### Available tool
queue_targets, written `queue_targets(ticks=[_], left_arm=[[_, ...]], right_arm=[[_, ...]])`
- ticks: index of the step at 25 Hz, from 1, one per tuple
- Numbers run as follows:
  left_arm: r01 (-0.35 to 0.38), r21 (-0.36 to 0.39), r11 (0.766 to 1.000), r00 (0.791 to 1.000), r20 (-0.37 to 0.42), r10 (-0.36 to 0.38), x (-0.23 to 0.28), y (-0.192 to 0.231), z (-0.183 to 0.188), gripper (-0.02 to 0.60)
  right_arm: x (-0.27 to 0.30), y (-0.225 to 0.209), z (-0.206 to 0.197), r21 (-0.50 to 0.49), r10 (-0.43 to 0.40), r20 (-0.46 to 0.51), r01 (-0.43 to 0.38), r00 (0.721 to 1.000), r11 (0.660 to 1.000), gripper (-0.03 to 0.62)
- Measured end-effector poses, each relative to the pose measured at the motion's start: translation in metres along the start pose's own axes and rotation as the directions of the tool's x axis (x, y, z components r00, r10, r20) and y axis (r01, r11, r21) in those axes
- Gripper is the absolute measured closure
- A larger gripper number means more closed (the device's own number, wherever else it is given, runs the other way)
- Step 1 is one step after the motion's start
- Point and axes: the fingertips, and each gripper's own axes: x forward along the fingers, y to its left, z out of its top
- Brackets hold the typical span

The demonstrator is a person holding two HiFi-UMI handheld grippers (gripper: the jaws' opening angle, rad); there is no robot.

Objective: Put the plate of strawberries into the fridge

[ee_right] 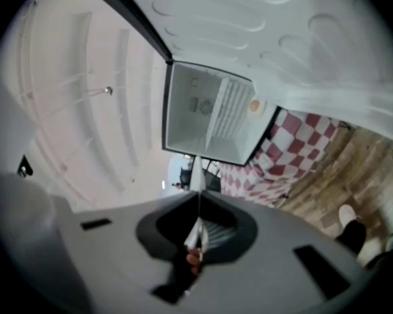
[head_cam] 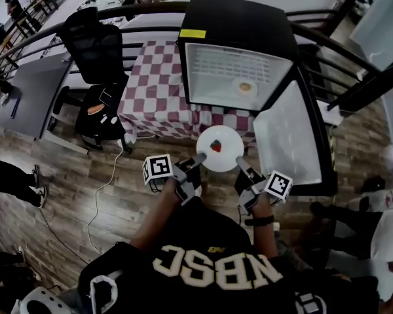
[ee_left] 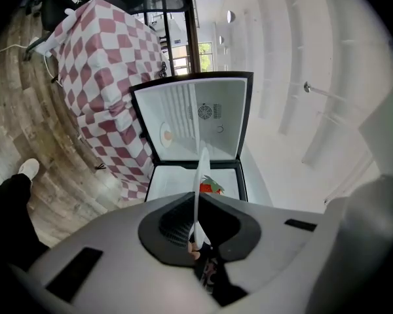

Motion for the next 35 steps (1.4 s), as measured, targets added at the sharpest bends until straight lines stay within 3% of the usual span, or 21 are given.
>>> queue_targets(ticks=[6,10,21,29,35], left_arm=[[0.013,-0.007,1.0,1.0,-0.008,-0.013,0.011,-0.018,0.052,0.555],[0.014,0.04,0.999,0.999,-0.033,-0.012,0.028,-0.023,0.087,0.555],[-0.001,0.003,1.0,0.999,-0.045,0.001,0.072,-0.031,0.132,0.555],[-0.008,-0.04,0.999,1.0,0.02,0.009,0.118,-0.032,0.164,0.554],[-0.04,-0.002,0.999,0.997,0.063,0.041,0.149,-0.032,0.194,0.554]], right_arm=[[0.045,0.02,0.024,-0.003,-0.005,0.04,0.005,0.999,1.0,0.565],[0.072,0.022,0.042,0.016,-0.006,0.072,0.005,0.997,1.0,0.566],[0.107,0.017,0.09,0.039,-0.012,0.132,0.007,0.991,0.999,0.566],[0.13,0.01,0.14,0.047,-0.056,0.15,0.049,0.987,0.998,0.566],[0.151,0.004,0.171,0.07,-0.076,0.173,0.065,0.982,0.995,0.566]])
